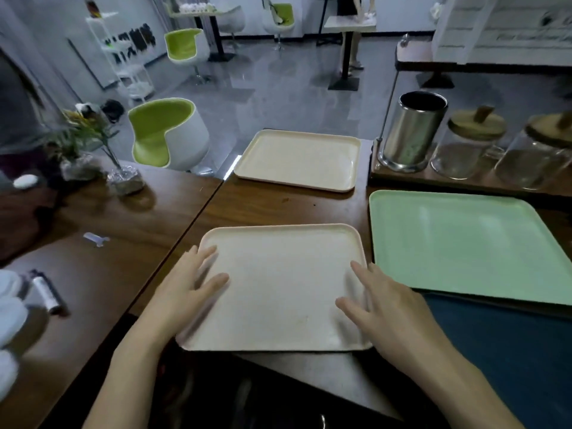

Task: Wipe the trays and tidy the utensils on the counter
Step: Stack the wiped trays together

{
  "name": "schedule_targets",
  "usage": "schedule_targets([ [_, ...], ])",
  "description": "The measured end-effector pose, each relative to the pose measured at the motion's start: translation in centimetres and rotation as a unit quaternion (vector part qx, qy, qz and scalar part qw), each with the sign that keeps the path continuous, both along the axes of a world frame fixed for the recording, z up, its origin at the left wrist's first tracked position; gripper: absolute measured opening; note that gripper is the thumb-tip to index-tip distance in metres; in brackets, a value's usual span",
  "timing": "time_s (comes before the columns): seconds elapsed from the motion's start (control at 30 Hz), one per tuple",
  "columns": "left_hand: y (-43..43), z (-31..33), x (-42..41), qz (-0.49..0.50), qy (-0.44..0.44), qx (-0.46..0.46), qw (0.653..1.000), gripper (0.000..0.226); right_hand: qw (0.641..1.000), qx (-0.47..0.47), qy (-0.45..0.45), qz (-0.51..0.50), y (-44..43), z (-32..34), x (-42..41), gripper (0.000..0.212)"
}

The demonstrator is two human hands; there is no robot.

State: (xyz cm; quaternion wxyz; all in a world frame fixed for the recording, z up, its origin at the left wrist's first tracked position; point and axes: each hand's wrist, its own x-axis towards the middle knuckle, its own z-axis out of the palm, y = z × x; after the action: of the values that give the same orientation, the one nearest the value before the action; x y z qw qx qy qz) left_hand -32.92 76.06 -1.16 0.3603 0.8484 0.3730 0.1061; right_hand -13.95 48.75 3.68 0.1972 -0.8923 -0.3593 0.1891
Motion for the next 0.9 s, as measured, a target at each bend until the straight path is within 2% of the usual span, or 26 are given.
schedule_targets([
  [0.1, -2.0, -0.3, -2.7, 0.016, 0.031, -0.004, 0.999, 0.079, 0.999, -0.031, 0.007, 0.025, -1.0, -1.3, -0.4, 0.078],
  [0.2, -3.3, -0.7, -4.5, 0.002, 0.038, -0.030, 0.999, 0.106, 0.998, -0.049, 0.009, 0.034, -1.2, -2.5, -0.5, 0.104],
  [0.3, -4.3, -0.8, -5.0, -0.007, 0.029, -0.046, 0.999, 0.114, 0.997, -0.056, 0.020, 0.045, -1.3, -2.8, -0.8, 0.119],
  [0.4, -5.1, -0.4, -4.7, -0.014, 0.023, -0.053, 0.998, 0.116, 0.998, -0.054, 0.014, 0.043, -0.9, -2.8, -1.0, 0.117],
  [0.53, -4.1, 0.2, -4.4, -0.030, -0.017, -0.035, 0.999, 0.105, 0.999, -0.032, 0.017, 0.039, 0.0, -2.4, -0.5, 0.111],
  [0.63, -1.5, 1.0, -3.0, -0.055, -0.054, -0.012, 0.997, 0.098, 0.999, -0.018, -0.014, 0.036, 1.9, -1.7, 0.5, 0.108],
  [0.73, 2.4, 2.2, 0.4, -0.071, -0.063, 0.000, 0.995, 0.093, 0.999, -0.005, -0.030, 0.020, 4.8, -0.4, 2.6, 0.106],
  [0.9, 10.3, 3.7, 8.8, -0.122, -0.075, -0.012, 0.990, 0.099, 0.998, -0.004, -0.043, -0.043, 11.2, 0.9, 8.6, 0.109],
])
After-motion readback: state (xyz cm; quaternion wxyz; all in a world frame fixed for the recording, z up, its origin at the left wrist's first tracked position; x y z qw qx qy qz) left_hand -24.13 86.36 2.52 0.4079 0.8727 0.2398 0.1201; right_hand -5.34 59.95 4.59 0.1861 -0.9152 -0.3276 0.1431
